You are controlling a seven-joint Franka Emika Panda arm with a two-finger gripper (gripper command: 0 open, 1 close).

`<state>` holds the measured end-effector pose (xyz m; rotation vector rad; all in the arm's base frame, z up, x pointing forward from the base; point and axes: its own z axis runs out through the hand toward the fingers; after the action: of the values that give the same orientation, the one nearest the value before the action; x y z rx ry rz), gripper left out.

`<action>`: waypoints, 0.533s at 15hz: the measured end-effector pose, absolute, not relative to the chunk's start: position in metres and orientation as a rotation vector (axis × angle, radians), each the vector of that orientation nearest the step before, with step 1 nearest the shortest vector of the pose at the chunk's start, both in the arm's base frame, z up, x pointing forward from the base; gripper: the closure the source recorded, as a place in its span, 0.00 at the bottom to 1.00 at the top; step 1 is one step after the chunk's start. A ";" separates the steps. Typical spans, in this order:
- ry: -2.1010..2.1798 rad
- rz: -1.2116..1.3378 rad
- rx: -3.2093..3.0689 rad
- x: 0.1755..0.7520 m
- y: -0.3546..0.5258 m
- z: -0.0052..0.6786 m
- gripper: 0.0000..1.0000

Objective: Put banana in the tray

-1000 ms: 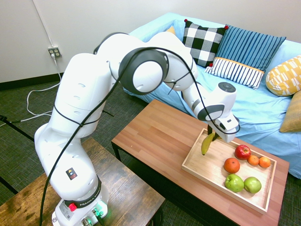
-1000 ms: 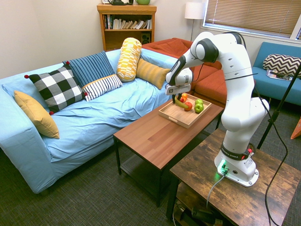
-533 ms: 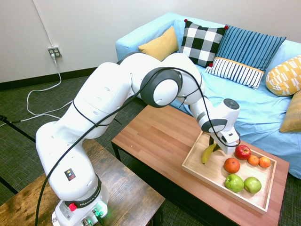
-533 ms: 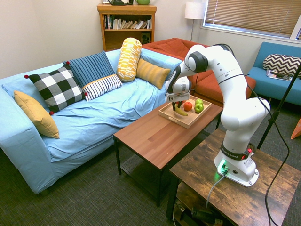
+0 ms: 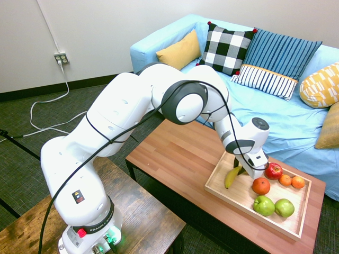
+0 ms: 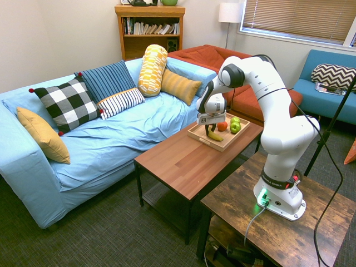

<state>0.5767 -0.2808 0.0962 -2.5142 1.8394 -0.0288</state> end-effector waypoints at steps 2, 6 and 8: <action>1.827 -0.031 -2.521 0.576 -0.282 0.096 0.00; 1.790 -0.046 -2.539 0.570 -0.285 0.103 0.00; 1.766 -0.072 -2.536 0.566 -0.286 0.125 0.00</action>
<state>0.5664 -0.2857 0.1251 -2.5361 1.7662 -0.0724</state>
